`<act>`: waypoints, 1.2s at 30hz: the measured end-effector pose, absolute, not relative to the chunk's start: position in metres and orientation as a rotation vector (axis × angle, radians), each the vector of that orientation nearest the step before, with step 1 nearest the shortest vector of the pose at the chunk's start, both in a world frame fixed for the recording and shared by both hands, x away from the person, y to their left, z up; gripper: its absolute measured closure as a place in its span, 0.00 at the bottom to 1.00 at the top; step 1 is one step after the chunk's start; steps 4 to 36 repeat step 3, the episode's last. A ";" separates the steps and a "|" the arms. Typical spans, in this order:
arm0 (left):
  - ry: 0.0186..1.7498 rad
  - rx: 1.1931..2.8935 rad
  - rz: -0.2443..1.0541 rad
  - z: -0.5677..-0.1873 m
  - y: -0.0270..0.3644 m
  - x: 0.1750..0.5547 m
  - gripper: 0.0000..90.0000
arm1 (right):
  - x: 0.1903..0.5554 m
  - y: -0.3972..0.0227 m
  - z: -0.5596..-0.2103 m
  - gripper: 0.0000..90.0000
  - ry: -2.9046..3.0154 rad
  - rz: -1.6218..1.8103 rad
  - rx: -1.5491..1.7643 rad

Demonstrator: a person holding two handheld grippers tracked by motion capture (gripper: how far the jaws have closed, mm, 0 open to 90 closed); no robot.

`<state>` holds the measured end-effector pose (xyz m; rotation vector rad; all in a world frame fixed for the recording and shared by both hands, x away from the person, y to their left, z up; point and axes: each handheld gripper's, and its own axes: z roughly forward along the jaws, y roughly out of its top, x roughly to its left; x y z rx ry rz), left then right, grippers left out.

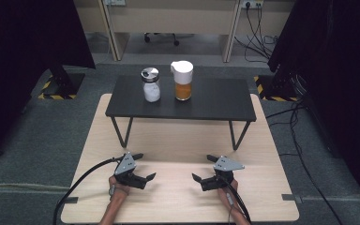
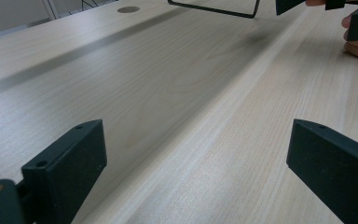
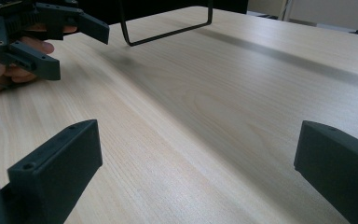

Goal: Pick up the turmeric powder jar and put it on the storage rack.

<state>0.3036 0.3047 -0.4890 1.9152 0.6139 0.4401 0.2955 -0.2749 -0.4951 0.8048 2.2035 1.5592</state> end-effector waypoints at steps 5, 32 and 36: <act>0.615 1.916 0.439 -0.489 0.305 0.304 0.04 | 0.296 -0.275 -0.495 0.01 2.205 1.560 0.805; 0.615 1.916 0.439 -0.489 0.305 0.304 0.04 | 0.296 -0.275 -0.495 0.01 2.205 1.560 0.805; 0.615 1.916 0.439 -0.489 0.305 0.304 0.04 | 0.296 -0.275 -0.495 0.01 2.205 1.560 0.805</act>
